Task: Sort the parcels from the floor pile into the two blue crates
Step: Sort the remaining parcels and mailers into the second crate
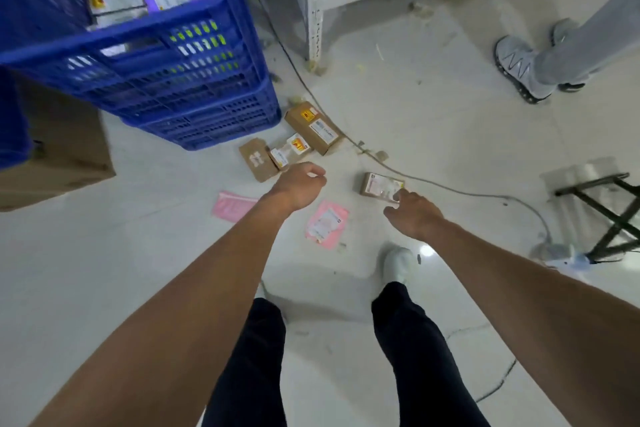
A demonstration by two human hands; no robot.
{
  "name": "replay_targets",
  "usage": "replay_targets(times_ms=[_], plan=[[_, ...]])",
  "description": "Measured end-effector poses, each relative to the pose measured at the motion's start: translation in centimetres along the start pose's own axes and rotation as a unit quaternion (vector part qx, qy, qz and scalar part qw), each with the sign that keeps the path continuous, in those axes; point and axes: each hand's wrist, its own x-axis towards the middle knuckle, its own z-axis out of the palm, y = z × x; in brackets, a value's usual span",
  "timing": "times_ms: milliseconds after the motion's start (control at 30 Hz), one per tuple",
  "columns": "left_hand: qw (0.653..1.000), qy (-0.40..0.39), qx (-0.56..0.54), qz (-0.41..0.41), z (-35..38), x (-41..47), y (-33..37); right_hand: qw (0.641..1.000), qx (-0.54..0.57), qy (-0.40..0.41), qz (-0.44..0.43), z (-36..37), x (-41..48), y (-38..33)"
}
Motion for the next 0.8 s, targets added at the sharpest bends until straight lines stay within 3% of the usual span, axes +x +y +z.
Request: replay_targets(times_ms=[400, 500, 600, 800], plan=[[0.999, -0.02, 0.006, -0.047, 20.7, 27.3, -6.1, 0.999, 0.023, -0.032, 0.014, 11.3, 27.1, 11.4], [0.997, -0.022, 0.03, -0.061, 23.8, 32.3, -8.0, 0.996, 0.076, -0.003, 0.039, 14.2, 32.7, 13.0], [0.997, -0.031, 0.042, -0.058, 25.9, 35.2, -9.2, 0.976, 0.196, 0.003, 0.095, 15.9, 36.6, 13.5], [0.997, -0.044, 0.014, -0.058, 26.8, 36.1, -9.8, 0.941, 0.312, -0.024, 0.133, 15.8, 38.1, 14.0]])
